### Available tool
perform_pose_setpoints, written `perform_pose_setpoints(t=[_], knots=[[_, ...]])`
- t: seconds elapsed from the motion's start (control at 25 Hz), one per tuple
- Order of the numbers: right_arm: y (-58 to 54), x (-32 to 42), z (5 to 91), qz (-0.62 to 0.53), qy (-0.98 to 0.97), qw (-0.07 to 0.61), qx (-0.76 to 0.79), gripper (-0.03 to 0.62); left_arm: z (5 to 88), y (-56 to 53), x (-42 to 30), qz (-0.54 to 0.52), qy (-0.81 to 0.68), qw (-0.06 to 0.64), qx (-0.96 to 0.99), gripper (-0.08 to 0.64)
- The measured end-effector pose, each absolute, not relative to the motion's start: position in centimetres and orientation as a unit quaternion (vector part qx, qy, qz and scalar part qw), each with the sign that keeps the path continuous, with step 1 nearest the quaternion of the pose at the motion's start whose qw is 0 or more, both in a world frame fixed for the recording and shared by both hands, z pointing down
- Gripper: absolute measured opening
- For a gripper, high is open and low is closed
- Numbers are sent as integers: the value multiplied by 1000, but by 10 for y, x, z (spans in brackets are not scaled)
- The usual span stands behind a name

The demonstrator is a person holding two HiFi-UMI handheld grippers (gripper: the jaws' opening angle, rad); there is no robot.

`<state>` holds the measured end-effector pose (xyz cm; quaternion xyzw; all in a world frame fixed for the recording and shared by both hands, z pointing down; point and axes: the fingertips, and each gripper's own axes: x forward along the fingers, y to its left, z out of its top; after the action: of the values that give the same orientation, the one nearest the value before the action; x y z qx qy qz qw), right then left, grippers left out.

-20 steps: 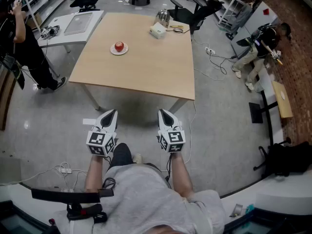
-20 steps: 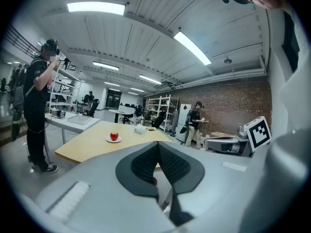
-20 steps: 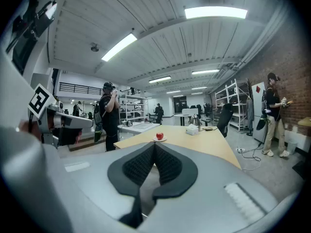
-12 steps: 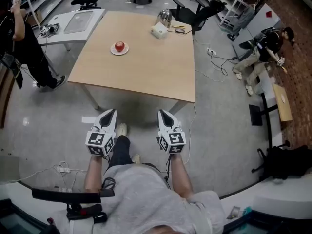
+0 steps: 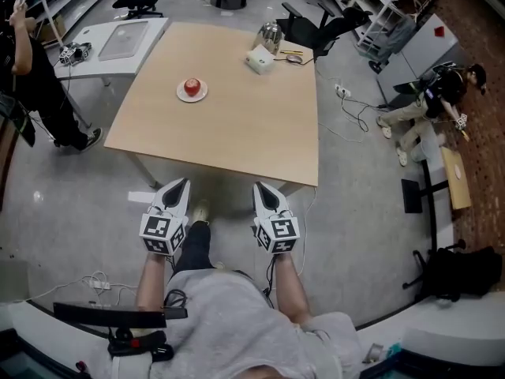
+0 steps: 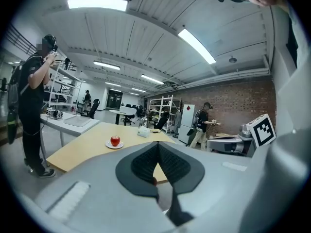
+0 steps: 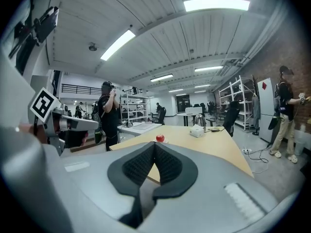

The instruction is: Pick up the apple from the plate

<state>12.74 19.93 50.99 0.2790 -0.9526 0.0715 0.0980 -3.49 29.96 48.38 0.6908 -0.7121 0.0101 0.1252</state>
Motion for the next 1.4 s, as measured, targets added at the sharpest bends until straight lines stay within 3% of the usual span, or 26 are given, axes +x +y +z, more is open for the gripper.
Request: perform_pose_setpoints(t=[1.4], knots=[[-23, -62, 557, 109, -939, 149, 290, 6, 540, 47, -236, 63, -684, 169, 707, 20]])
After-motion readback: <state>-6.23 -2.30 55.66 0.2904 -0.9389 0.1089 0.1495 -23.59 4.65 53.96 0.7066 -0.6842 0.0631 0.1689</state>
